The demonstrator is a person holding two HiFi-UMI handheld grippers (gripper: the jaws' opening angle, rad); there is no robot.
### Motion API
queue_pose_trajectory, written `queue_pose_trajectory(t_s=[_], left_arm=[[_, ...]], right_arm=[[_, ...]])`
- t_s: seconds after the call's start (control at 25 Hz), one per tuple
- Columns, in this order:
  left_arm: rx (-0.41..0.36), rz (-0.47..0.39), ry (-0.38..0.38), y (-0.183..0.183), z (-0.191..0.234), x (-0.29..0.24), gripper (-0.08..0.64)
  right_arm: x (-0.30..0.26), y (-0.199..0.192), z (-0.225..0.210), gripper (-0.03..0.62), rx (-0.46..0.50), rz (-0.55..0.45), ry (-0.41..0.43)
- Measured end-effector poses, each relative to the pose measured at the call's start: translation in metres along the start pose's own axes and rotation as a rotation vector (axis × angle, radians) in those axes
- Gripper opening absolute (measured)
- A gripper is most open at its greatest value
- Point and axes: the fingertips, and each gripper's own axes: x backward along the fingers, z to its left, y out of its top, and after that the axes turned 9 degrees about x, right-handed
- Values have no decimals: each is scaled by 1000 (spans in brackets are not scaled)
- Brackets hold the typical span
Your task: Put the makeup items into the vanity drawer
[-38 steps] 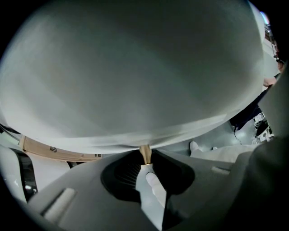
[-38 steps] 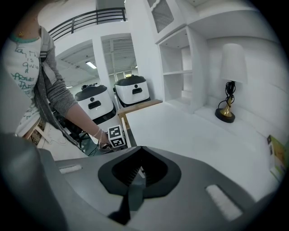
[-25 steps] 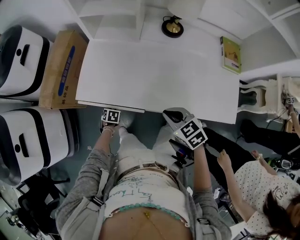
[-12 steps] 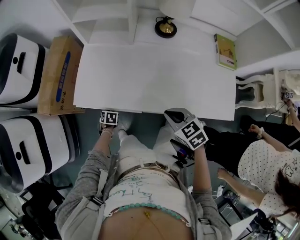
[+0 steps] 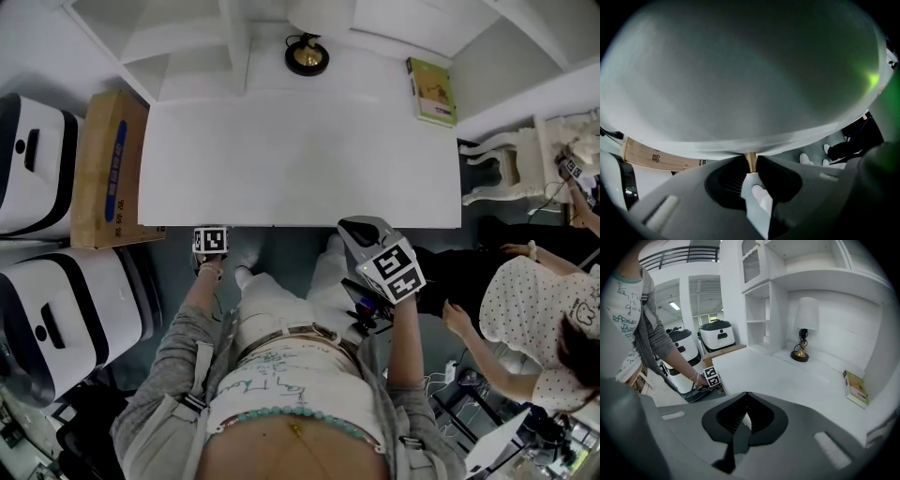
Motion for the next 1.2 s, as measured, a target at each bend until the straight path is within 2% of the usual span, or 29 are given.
queue_pose_trajectory(t_s=[0.16, 0.44, 0.6, 0.72, 0.84, 0.96, 1.08, 1.2], left_arm=[[23, -19, 35, 6, 6, -1, 78], [10, -17, 48, 8, 10, -2, 78], [1, -4, 17, 6, 1, -3, 81], [-24, 3, 34, 4, 2, 0, 105], [-1, -10, 54, 2, 5, 6, 133], [38, -21, 87, -7, 10, 15, 135], [39, 7, 105, -26, 13, 19, 135], [44, -5, 105, -33, 14, 26, 136]], right_arm=[[12, -9, -3, 29, -24, 4, -40], [28, -22, -7, 29, -50, 1, -95], [41, -29, -12, 29, -59, 7, -131], [47, -29, -18, 29, -64, -15, -156], [52, -27, -24, 29, -72, -45, -181], [55, -26, -28, 29, -81, -65, -183], [56, -24, -31, 29, -75, -73, -177], [53, -23, -34, 29, -75, -77, -171]])
